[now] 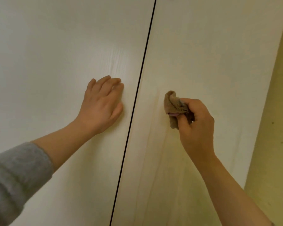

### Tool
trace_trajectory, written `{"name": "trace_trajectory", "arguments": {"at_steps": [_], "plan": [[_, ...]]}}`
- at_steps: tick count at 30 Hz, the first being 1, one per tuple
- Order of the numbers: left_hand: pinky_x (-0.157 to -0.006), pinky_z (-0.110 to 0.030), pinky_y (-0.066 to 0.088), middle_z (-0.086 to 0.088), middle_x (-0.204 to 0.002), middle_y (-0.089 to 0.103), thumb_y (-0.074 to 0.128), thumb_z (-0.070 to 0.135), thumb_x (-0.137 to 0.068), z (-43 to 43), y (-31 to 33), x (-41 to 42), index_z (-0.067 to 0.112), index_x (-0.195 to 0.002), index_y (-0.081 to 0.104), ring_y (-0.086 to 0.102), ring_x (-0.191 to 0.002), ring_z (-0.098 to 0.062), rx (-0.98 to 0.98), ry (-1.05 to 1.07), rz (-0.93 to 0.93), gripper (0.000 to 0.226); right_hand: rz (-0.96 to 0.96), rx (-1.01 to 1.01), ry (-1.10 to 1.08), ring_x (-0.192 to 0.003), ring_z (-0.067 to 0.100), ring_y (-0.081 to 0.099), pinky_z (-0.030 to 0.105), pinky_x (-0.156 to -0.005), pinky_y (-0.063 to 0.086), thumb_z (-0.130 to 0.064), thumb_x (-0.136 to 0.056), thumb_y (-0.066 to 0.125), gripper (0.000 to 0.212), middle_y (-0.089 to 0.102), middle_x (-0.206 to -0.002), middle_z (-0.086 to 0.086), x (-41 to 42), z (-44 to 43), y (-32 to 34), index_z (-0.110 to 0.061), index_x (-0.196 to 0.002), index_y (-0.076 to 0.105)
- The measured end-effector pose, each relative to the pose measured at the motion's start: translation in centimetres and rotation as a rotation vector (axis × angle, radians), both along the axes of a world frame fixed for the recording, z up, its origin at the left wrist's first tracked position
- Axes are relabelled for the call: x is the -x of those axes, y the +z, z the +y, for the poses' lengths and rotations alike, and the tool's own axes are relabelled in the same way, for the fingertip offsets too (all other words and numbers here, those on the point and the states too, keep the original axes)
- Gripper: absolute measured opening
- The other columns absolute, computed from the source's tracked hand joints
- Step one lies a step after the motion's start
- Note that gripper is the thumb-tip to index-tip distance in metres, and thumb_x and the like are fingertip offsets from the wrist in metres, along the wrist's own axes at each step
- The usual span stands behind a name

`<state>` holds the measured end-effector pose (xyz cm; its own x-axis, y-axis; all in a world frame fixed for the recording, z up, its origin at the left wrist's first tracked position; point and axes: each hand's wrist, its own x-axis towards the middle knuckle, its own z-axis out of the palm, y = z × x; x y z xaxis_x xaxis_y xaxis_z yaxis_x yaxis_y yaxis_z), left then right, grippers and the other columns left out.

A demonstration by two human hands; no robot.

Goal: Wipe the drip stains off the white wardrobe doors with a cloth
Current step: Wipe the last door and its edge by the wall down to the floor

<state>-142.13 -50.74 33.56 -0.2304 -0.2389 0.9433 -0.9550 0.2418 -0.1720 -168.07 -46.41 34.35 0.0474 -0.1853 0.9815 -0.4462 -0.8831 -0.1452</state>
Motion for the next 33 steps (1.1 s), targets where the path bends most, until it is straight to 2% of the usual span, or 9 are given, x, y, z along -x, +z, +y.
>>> {"name": "trace_trajectory", "arguments": {"at_steps": [4,7,11,14,17,20,25,30,33], "plan": [[-0.119,-0.058,0.017,-0.012,-0.163,0.023,0.031,0.036,-0.100,-2.4,-2.3,-2.5,0.009,-0.155,0.030,0.018,-0.151,-0.033,0.100,0.101,-0.150,0.061,0.071,0.145,-0.119,-0.075,0.016,0.061,0.028,-0.069,0.048,0.009,-0.078,0.046,0.035,0.062,-0.092,-0.001,-1.1,-1.7,5.1,-0.008,-0.103,0.065],[-0.119,-0.057,0.018,-0.011,-0.163,0.024,0.031,0.035,-0.100,-3.2,-2.9,-2.6,0.011,-0.154,0.031,0.019,-0.151,-0.031,0.177,0.075,-0.127,0.060,0.170,0.296,-0.266,-0.087,0.020,0.058,0.025,-0.076,0.043,0.006,-0.077,0.049,0.035,0.062,-0.097,-0.001,-2.3,-3.1,8.0,-0.009,-0.103,0.066],[-0.119,-0.057,0.018,-0.011,-0.162,0.025,0.032,0.034,-0.098,-3.3,-2.6,-2.7,0.010,-0.153,0.033,0.020,-0.151,-0.031,0.206,0.059,-0.131,0.060,0.270,0.367,-0.417,-0.093,0.025,0.055,0.017,-0.073,0.029,0.007,-0.078,0.051,0.034,0.063,-0.103,0.006,-4.4,-6.2,10.4,-0.008,-0.104,0.067],[-0.120,-0.057,0.018,-0.011,-0.162,0.025,0.032,0.034,-0.098,-3.4,-2.6,-2.7,0.010,-0.154,0.033,0.020,-0.151,-0.031,0.207,0.063,-0.131,0.060,0.200,0.396,-0.425,-0.090,0.027,0.052,0.018,-0.074,0.028,0.007,-0.078,0.049,0.034,0.063,-0.102,0.013,-5.6,-7.8,8.5,-0.001,-0.104,0.067],[-0.120,-0.057,0.017,-0.011,-0.162,0.025,0.033,0.033,-0.097,-3.5,-2.6,-2.9,0.011,-0.154,0.033,0.019,-0.151,-0.031,0.198,0.068,-0.130,0.061,0.179,0.401,-0.365,-0.091,0.024,0.049,0.027,-0.078,0.039,0.002,-0.077,0.043,0.037,0.064,-0.101,0.016,-6.3,-8.4,4.4,0.001,-0.104,0.068],[-0.120,-0.057,0.017,-0.011,-0.163,0.023,0.033,0.034,-0.097,-3.5,-2.6,-3.0,0.011,-0.154,0.031,0.017,-0.152,-0.030,0.186,0.080,-0.133,0.062,0.251,0.376,-0.317,-0.091,0.026,0.052,0.036,-0.079,0.047,-0.003,-0.082,0.042,0.035,0.065,-0.098,0.016,-6.2,-7.9,0.4,0.003,-0.102,0.070],[-0.121,-0.056,0.015,-0.011,-0.164,0.021,0.032,0.035,-0.097,-3.5,-2.6,-2.9,0.012,-0.155,0.029,0.016,-0.152,-0.031,0.163,0.088,-0.131,0.063,0.388,0.271,-0.274,-0.085,0.027,0.057,0.033,-0.075,0.048,-0.004,-0.082,0.042,0.034,0.065,-0.095,0.010,-4.5,-5.5,-1.7,-0.001,-0.099,0.071],[-0.120,-0.058,0.016,-0.012,-0.163,0.023,0.032,0.034,-0.096,-3.7,-2.6,-3.0,0.010,-0.154,0.031,0.018,-0.151,-0.033,0.184,0.079,-0.127,0.063,0.050,0.300,-0.502,-0.092,0.027,0.054,0.011,-0.077,0.031,0.012,-0.071,0.049,0.044,0.063,-0.100,0.013,-0.5,-5.4,7.1,-0.002,-0.106,0.070],[-0.117,-0.061,0.020,-0.017,-0.157,0.034,0.037,0.031,-0.095,-3.5,-2.5,-2.1,0.004,-0.148,0.041,0.027,-0.147,-0.037,0.224,0.062,-0.111,0.059,0.017,0.235,-0.557,-0.095,0.031,0.056,0.006,-0.076,0.026,0.011,-0.074,0.047,0.044,0.063,-0.104,0.012,1.1,-6.6,10.1,-0.004,-0.108,0.069]]}}
